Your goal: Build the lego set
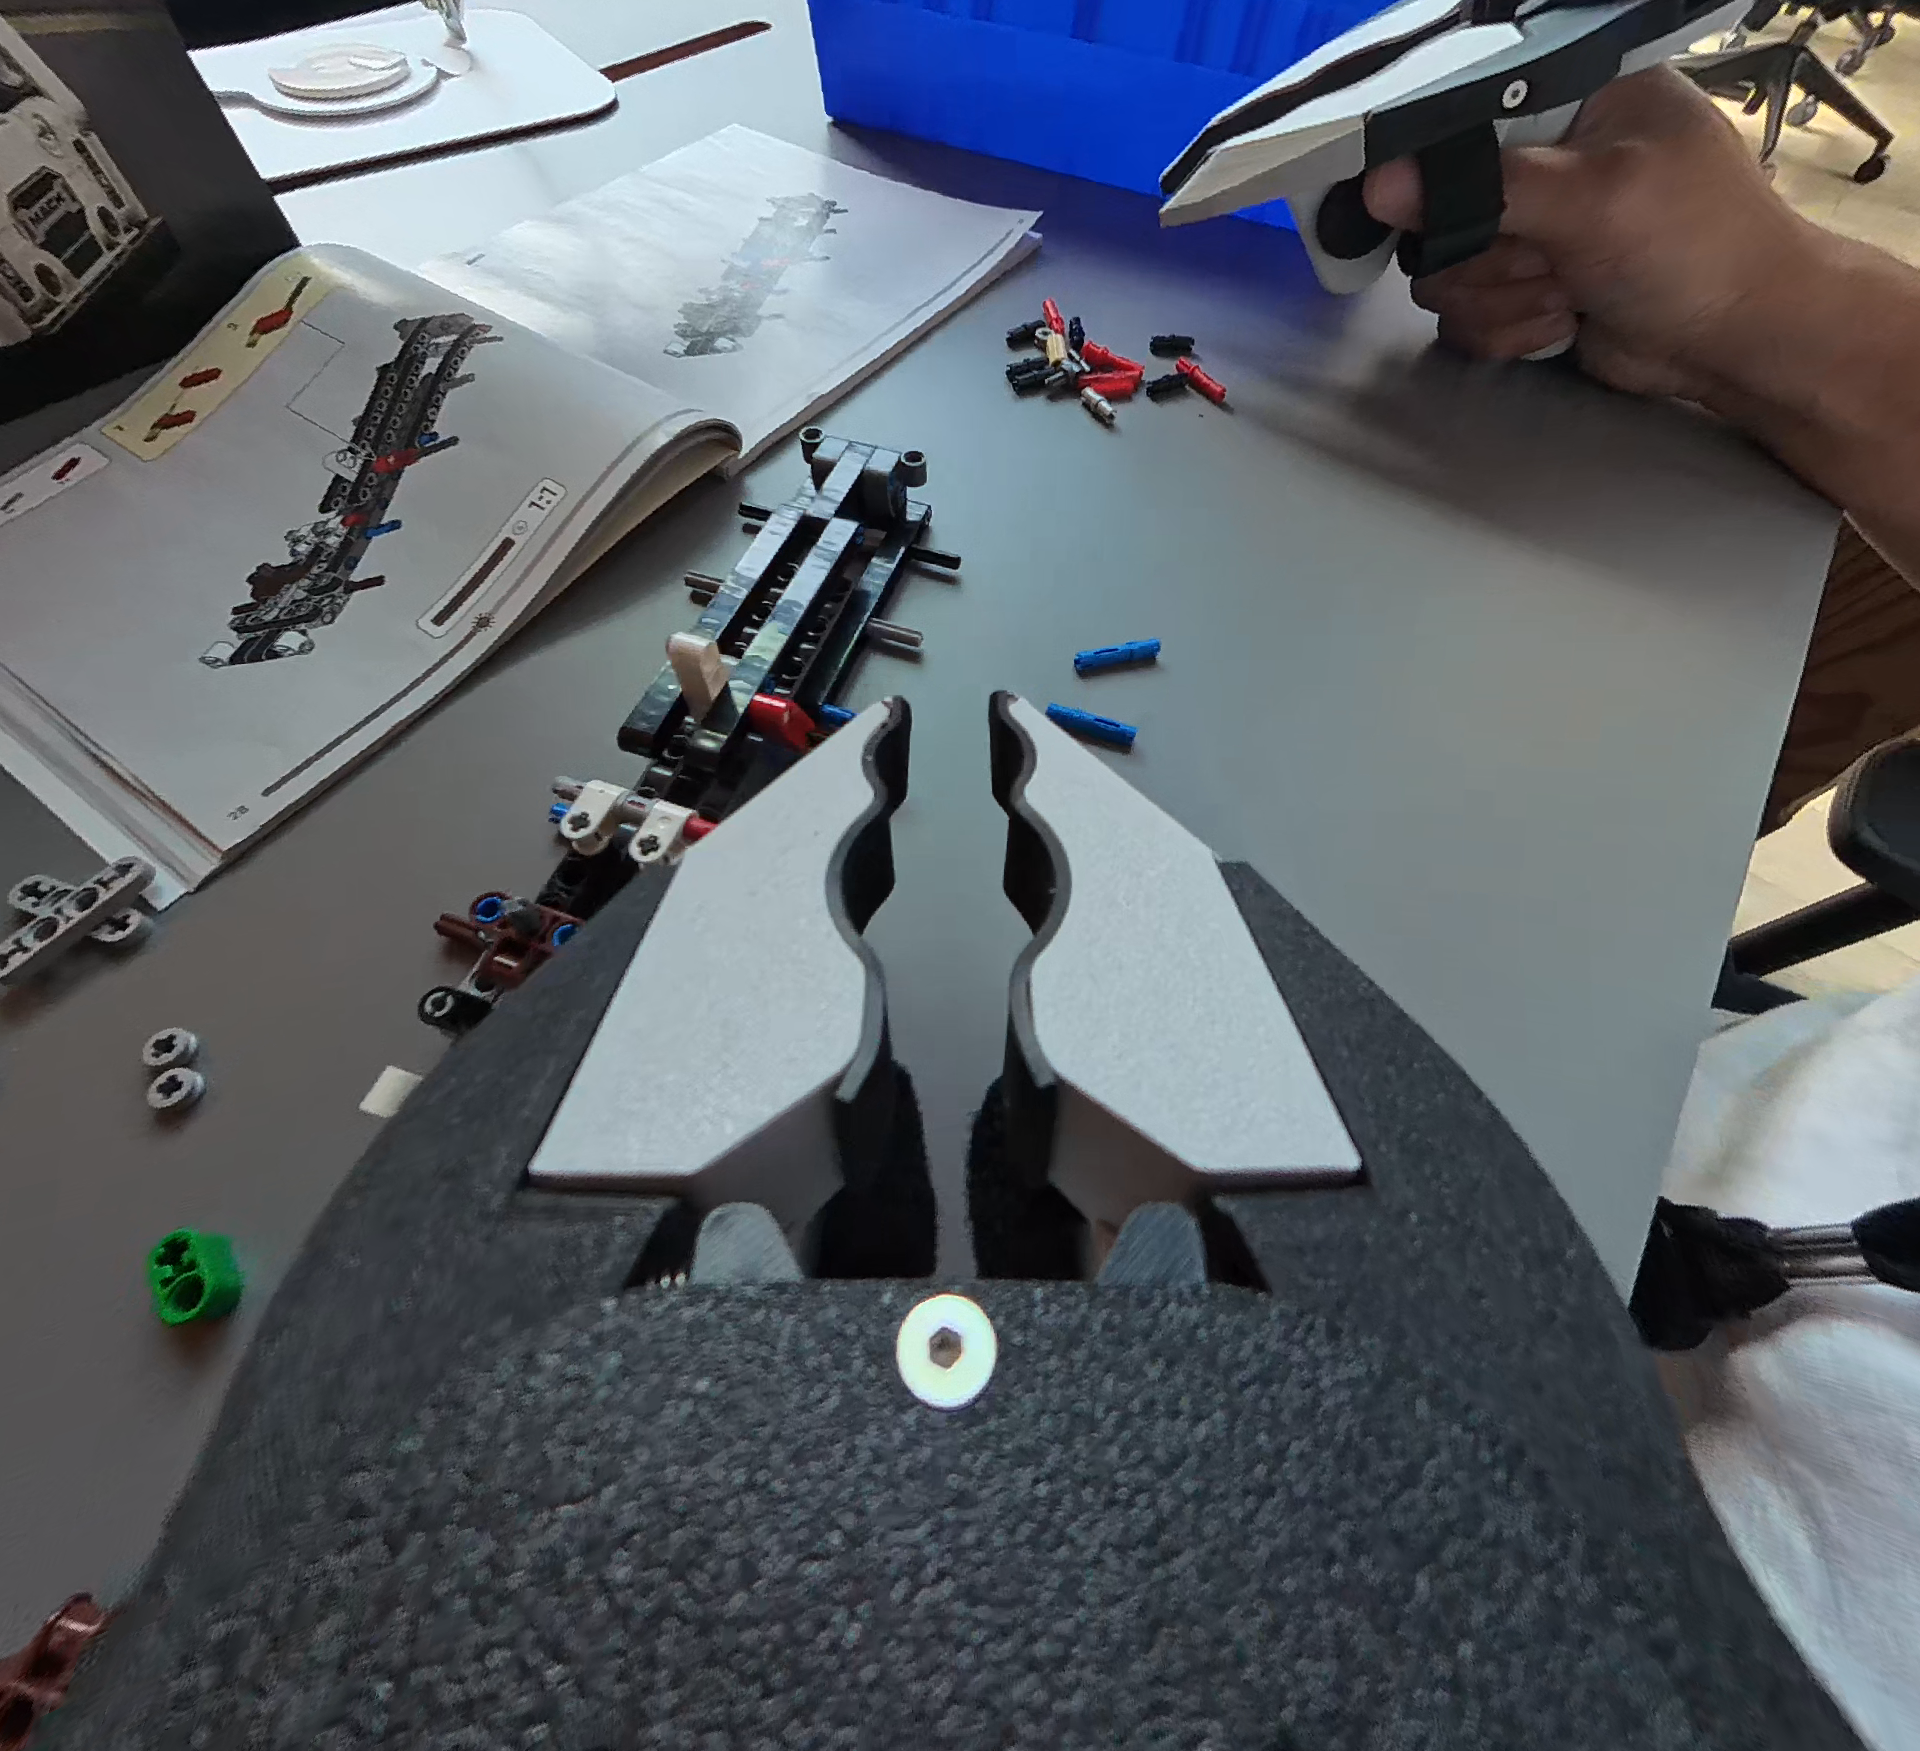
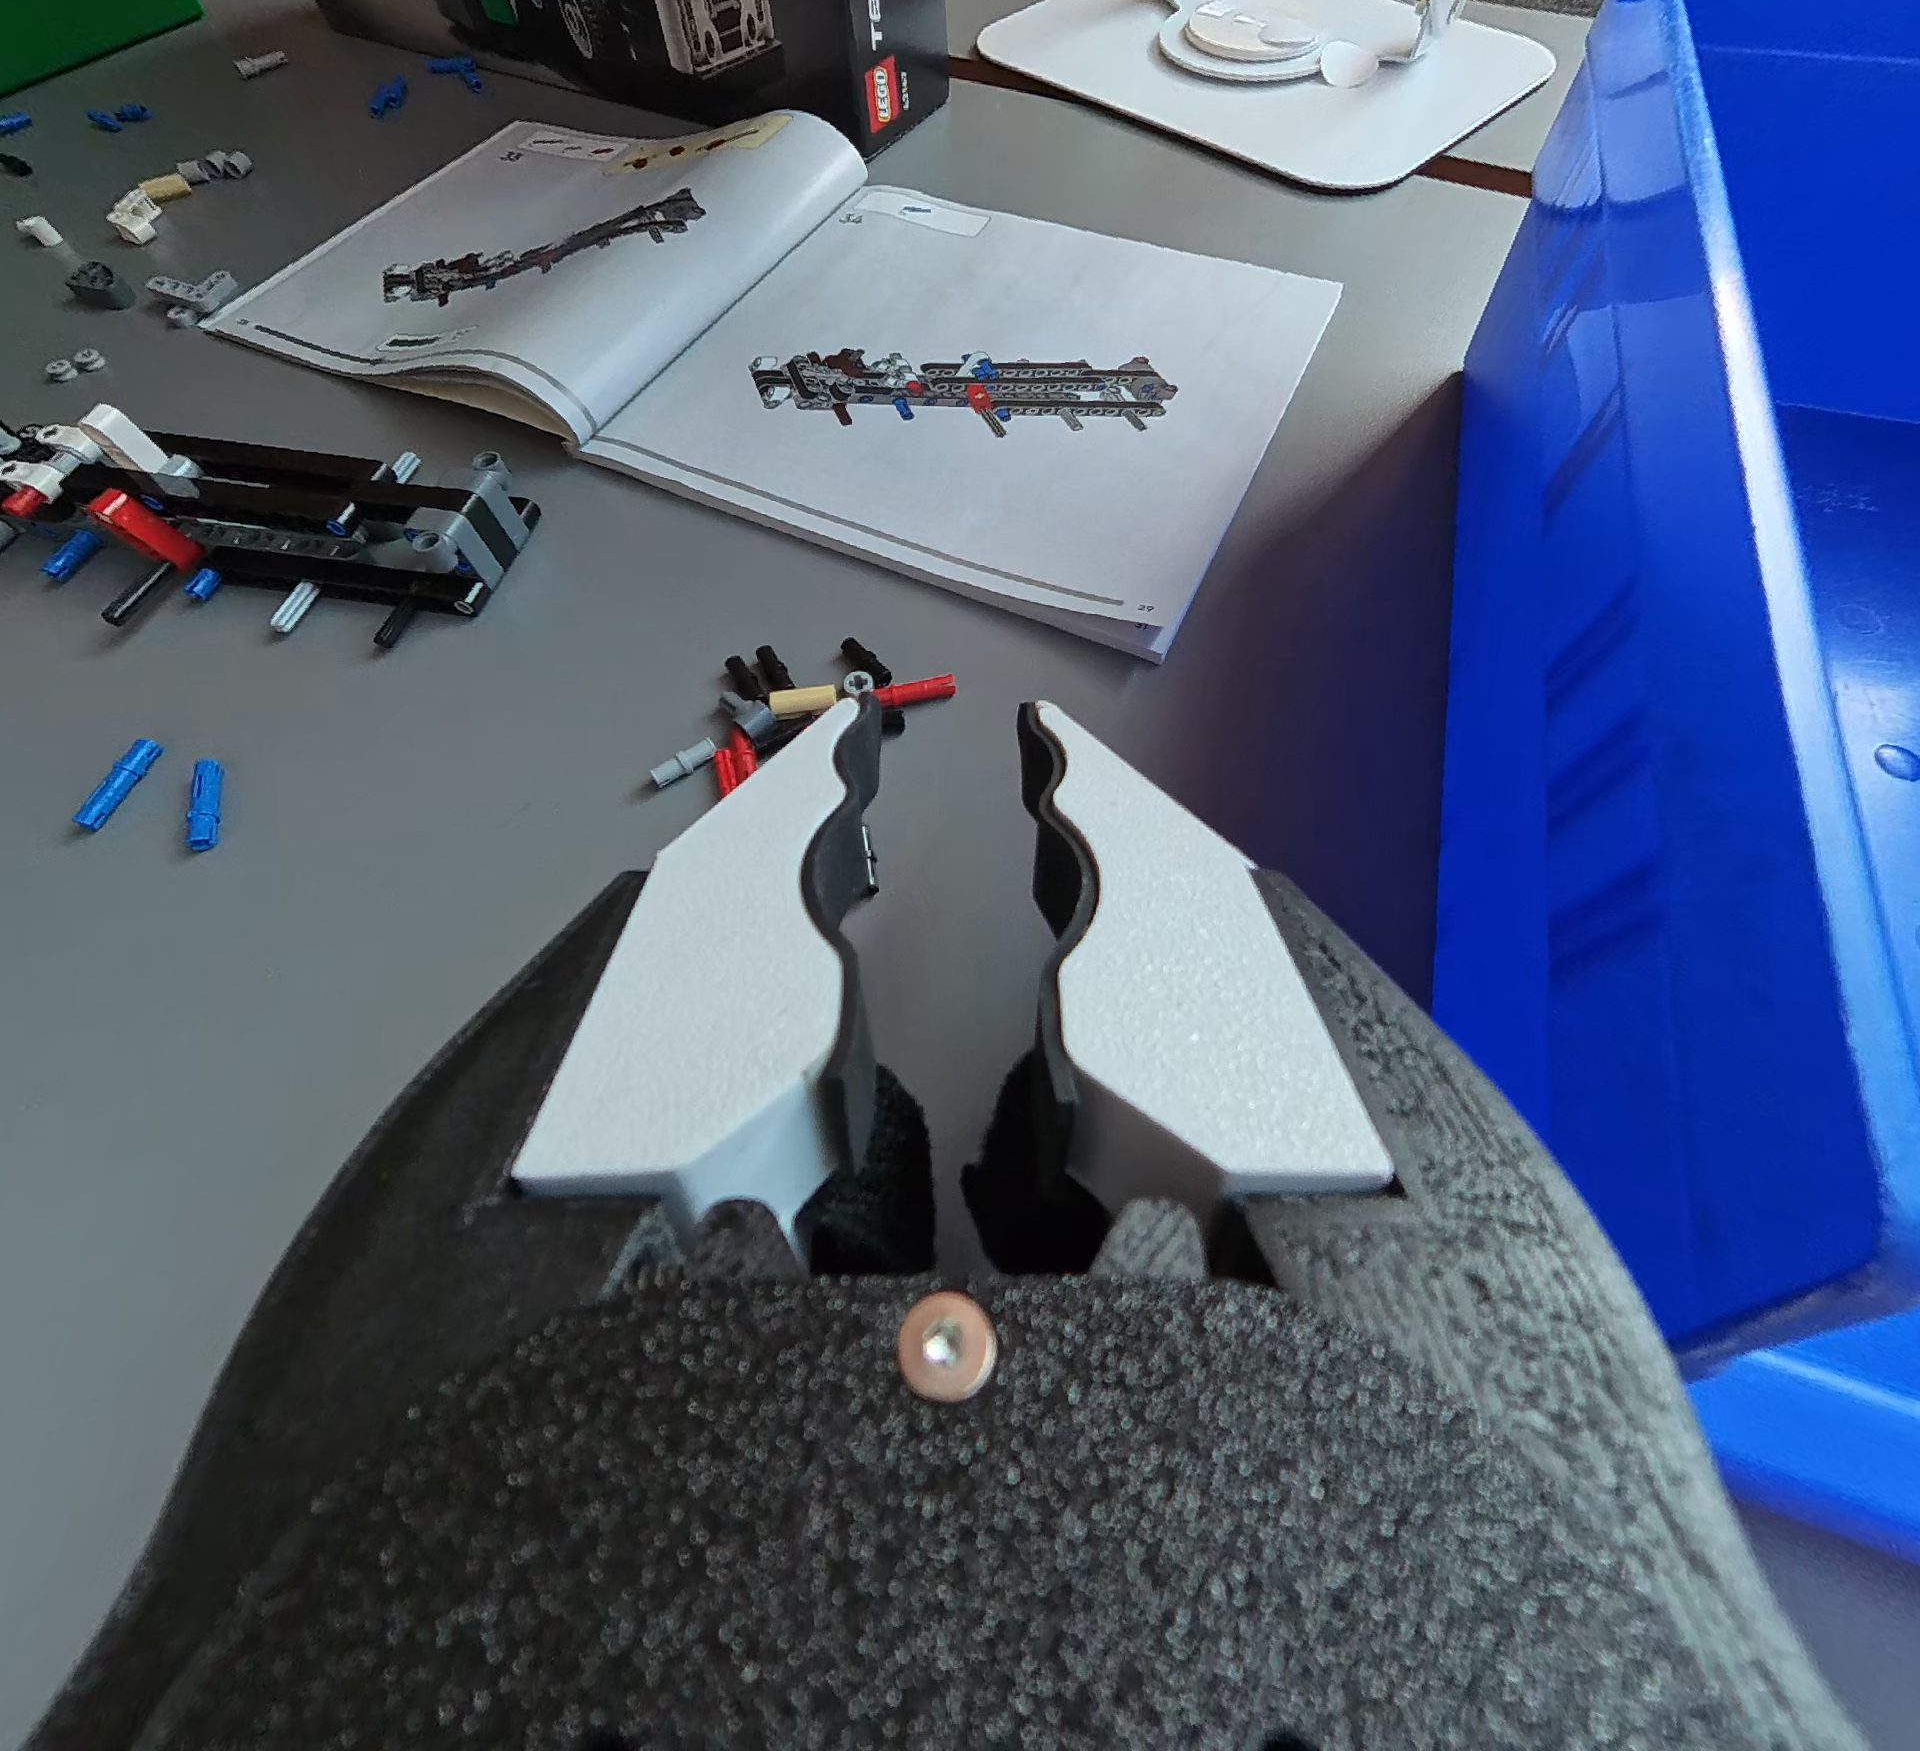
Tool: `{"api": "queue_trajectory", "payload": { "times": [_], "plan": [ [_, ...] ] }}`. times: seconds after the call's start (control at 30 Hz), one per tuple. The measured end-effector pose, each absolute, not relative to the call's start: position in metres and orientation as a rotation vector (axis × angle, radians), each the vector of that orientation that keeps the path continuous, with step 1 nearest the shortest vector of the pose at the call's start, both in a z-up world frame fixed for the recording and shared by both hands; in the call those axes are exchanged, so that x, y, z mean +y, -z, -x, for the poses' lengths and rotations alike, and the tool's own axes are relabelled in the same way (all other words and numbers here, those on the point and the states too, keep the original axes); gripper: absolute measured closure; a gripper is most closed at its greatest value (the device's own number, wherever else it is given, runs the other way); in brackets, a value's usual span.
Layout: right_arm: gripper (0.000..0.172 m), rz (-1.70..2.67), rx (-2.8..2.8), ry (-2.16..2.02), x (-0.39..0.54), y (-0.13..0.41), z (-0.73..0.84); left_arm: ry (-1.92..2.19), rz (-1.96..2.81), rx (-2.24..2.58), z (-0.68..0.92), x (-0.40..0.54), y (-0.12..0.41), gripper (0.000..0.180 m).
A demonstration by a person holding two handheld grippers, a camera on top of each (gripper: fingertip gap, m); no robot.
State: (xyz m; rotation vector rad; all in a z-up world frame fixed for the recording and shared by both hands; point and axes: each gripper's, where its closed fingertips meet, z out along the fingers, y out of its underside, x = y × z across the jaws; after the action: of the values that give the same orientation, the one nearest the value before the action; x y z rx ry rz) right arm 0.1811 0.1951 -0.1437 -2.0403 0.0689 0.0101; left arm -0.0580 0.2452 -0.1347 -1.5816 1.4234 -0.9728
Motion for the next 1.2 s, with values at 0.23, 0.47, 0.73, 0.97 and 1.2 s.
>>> {"api": "queue_trajectory", "payload": {
  "times": [0.23,0.47,0.73,0.97,1.2],
  "plan": [
    [0.146,2.041,0.062,-0.007,0.195,0.144,-0.18,0.814,1.526,1.66,0.048,0.223,0.159,0.156],
    [0.146,2.049,0.044,0.016,0.195,0.145,-0.179,0.93,1.466,1.747,0.032,0.197,0.156,0.156],
    [0.146,2.053,0.037,0.006,0.195,0.145,-0.178,1.06,1.591,1.702,0.029,0.203,0.156,0.157],
    [0.146,2.061,0.016,0.023,0.195,0.147,-0.176,1.022,1.625,1.727,0.028,0.204,0.163,0.157],
    [0.146,2.059,0.019,0.014,0.195,0.146,-0.176,1.058,1.687,1.655,0.027,0.213,0.16,0.148]
  ]
}}
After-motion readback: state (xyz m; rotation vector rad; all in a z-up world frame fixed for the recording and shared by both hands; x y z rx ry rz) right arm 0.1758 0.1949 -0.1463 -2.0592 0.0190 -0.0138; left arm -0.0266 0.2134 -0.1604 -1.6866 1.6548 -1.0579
